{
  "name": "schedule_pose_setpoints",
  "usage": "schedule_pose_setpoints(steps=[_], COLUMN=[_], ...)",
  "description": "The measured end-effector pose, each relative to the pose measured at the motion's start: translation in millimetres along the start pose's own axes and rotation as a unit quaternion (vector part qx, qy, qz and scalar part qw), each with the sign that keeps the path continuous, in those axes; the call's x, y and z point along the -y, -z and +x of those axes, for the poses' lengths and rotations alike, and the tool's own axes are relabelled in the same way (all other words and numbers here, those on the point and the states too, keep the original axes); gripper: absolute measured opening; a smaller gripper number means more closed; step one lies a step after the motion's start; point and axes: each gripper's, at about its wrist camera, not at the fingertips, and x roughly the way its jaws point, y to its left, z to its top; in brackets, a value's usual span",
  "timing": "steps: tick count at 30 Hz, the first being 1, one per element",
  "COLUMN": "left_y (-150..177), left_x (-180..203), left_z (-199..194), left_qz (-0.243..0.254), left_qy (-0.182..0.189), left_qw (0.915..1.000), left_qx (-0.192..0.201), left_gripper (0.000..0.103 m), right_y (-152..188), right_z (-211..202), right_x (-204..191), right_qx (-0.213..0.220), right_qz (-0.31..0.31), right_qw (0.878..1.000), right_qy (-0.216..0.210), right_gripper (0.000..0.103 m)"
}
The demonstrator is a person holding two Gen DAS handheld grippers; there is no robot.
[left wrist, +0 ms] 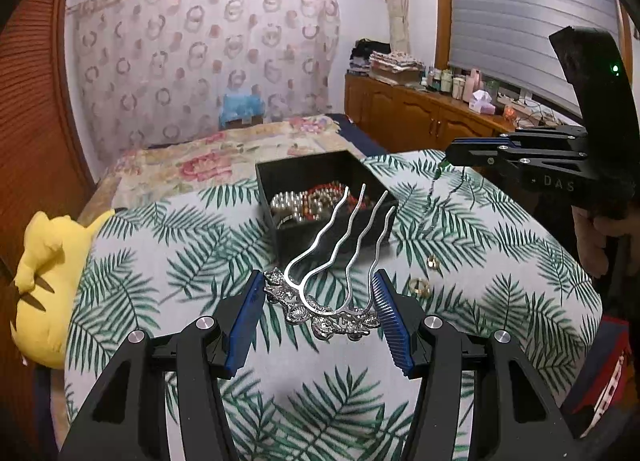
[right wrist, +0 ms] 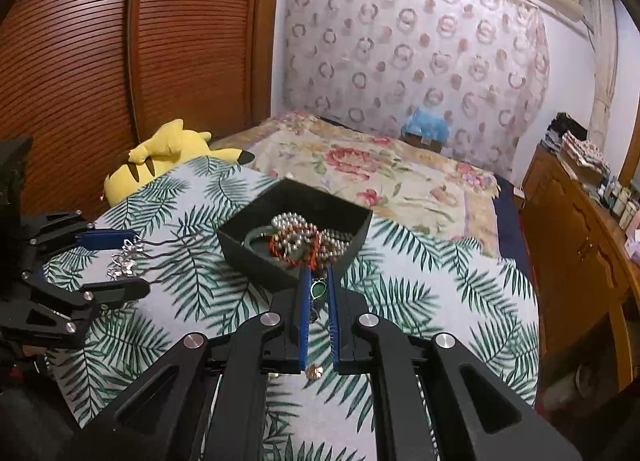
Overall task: Organize jewelry
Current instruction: 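Carry the comb and earring into the black box and open both tools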
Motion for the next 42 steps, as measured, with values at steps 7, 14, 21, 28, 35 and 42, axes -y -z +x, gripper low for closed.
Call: schedule_pose_setpoints(steps=[7, 14, 21, 28, 35, 42], left_y=[-16, -26, -36, -47, -60, -73], left_x=[-5, -14, -22, -20, -14, -12], left_z=[14, 25, 37, 58, 81, 107], left_qz=[-0.005, -0.001, -0.003, 0.007, 0.019, 0.018], left_qy=[0.007, -0.009, -0.023, -0.031, -0.040, -0.048], left_qw=[1.0000, 0.9999, 0.9997, 0.9993, 0.9986, 0.9975], left_qx=[-0.001, -0.005, -0.007, -0.018, -0.031, -0.049], left_gripper=[0.053, 0.053, 0.053, 0.053, 0.053, 0.053], right_y=[-29, -47, -45, -29, 0, 28], right_z=[13, 40, 71, 69, 65, 62], right_x=[1, 10, 18, 28, 37, 46], right_qx=[0.015, 0.012, -0.003, 0.004, -0.006, -0.016], right_qz=[-0.004, 0.016, 0.032, 0.045, 0.049, 0.063], right_qw=[1.000, 1.000, 0.999, 0.999, 0.999, 0.998], right_qy=[-0.008, -0.024, -0.031, -0.017, -0.004, -0.008], right_gripper=[0.009, 0.010, 0.012, 0.027, 0.027, 0.027])
